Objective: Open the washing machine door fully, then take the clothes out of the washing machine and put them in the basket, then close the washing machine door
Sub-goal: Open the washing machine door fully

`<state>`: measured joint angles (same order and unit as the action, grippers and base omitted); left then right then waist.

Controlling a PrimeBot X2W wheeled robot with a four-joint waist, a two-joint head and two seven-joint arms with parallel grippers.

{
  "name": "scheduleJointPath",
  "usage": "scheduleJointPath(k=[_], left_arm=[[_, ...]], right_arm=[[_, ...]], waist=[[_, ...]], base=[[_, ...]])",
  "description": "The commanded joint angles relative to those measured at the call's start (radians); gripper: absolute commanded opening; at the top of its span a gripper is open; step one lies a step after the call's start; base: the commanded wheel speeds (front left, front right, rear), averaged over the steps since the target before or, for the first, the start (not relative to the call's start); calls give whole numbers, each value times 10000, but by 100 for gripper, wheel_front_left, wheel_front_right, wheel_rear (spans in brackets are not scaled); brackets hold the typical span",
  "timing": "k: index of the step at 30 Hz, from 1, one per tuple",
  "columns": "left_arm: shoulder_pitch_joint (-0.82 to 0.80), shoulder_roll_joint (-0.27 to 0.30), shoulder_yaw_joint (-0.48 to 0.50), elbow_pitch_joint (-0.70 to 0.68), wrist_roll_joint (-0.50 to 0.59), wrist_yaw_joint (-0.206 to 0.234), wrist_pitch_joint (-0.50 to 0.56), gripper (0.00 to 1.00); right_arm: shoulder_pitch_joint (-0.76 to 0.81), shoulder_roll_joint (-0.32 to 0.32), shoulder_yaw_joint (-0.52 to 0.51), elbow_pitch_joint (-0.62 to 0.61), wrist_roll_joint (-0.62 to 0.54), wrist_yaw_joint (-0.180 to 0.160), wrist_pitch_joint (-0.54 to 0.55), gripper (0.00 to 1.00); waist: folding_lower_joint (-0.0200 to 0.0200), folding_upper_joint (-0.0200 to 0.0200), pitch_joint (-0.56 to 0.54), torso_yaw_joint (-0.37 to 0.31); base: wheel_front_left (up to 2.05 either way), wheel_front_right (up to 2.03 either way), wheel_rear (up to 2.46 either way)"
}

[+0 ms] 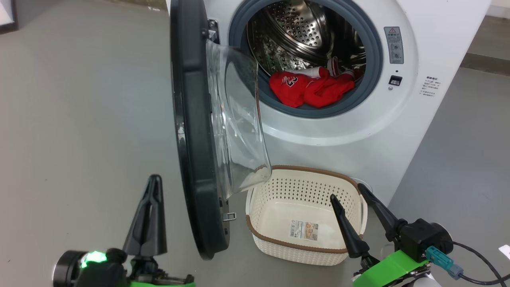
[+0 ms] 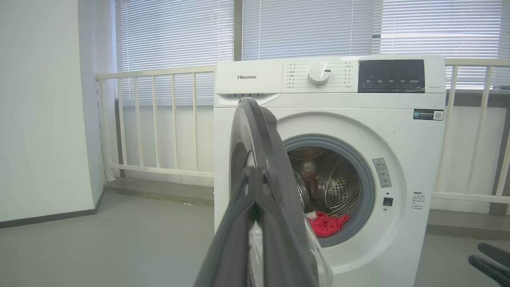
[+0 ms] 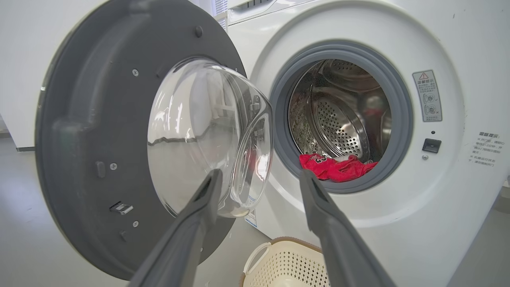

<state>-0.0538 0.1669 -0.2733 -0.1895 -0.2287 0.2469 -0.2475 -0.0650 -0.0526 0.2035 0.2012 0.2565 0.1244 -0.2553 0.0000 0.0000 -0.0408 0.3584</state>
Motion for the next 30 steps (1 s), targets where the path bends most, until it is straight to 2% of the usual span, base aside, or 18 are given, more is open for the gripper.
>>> scheduleJointPath(k=[1, 10, 19, 25, 30], left_arm=[[-564, 133, 171, -432, 189, -50, 38, 0], [-1216, -40, -857, -787, 342, -578, 611, 0], [-1640, -392, -1382, 652, -482, -1295, 955, 0], [-2029, -459, -1456, 1814, -551, -1391, 951, 0], [-2157, -513, -1355, 2702, -675, -1257, 980, 0]], right_arm=[[-159, 24, 186, -197, 156, 63, -64, 100], [-230, 24, 227, -143, 185, 63, -64, 100], [-366, 24, 248, -166, 207, 63, -64, 100], [-428, 24, 263, -153, 205, 63, -64, 100], [-438, 24, 246, -146, 227, 63, -64, 100]], waist=[[0, 0, -5, -39], [0, 0, 32, -158], [0, 0, 270, -330], [0, 0, 382, -428], [0, 0, 375, -473]], base=[[0, 0, 0], [0, 0, 0], [0, 0, 0], [0, 0, 0], [0, 0, 0]])
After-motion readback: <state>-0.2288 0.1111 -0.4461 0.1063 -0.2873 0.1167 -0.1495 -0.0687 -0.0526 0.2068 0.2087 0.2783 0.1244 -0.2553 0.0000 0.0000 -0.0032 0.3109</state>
